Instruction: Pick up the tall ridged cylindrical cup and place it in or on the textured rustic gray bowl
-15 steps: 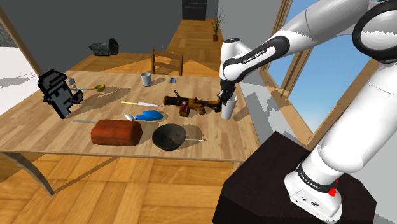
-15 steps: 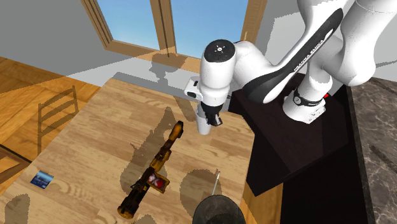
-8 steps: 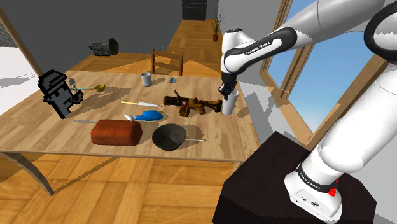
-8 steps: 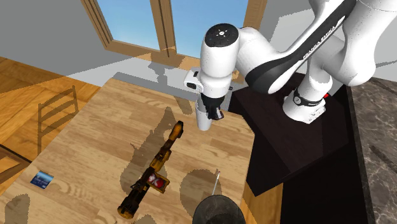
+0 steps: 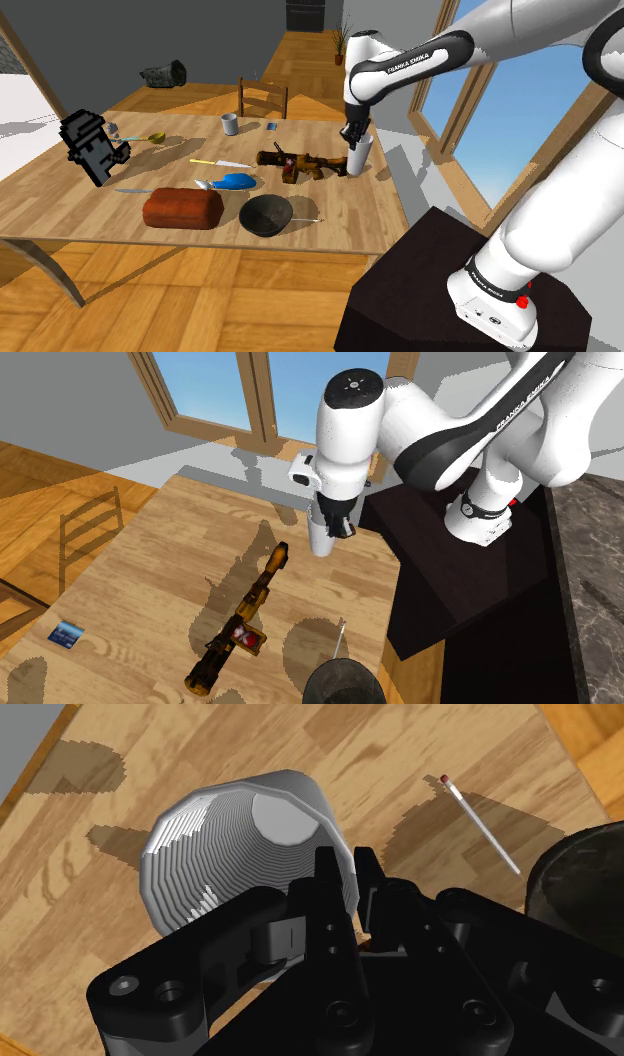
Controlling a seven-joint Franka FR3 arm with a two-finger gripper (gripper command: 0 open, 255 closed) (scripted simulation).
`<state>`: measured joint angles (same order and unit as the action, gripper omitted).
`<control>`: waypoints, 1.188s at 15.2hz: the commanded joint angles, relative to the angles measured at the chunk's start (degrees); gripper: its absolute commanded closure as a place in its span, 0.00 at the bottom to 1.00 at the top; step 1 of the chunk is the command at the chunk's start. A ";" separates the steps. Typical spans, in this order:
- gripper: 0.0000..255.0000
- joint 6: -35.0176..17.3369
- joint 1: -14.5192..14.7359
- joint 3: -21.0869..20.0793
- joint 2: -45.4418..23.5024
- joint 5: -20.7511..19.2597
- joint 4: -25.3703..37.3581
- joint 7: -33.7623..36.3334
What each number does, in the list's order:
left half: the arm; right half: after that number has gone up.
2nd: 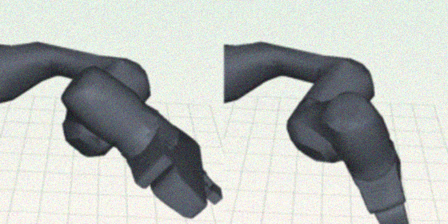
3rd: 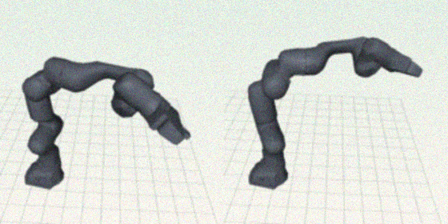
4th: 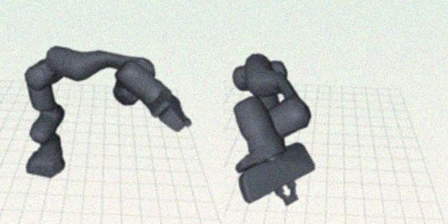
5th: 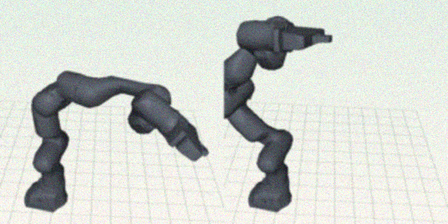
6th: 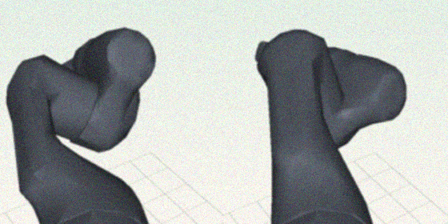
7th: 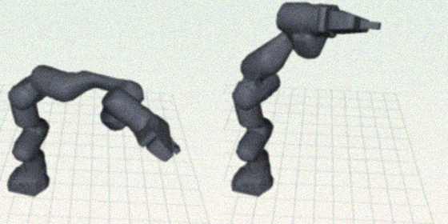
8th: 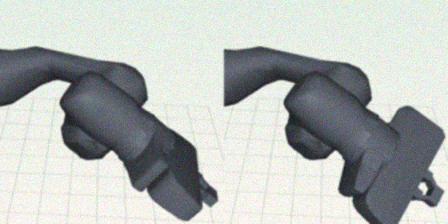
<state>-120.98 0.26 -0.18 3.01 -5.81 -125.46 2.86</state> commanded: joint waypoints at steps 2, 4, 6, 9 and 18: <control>1.00 1.91 1.75 -1.92 -1.57 0.26 3.16 3.39; 1.00 3.14 3.02 -3.25 -2.99 0.36 5.61 5.85; 1.00 4.44 4.28 -4.51 -4.62 0.37 8.32 8.27; 1.00 6.54 6.20 -6.26 -7.43 0.23 12.91 11.83; 1.00 14.38 12.52 -10.30 -18.70 -1.41 30.99 21.73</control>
<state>-108.02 12.06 -10.16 -13.68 -6.90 -97.78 23.63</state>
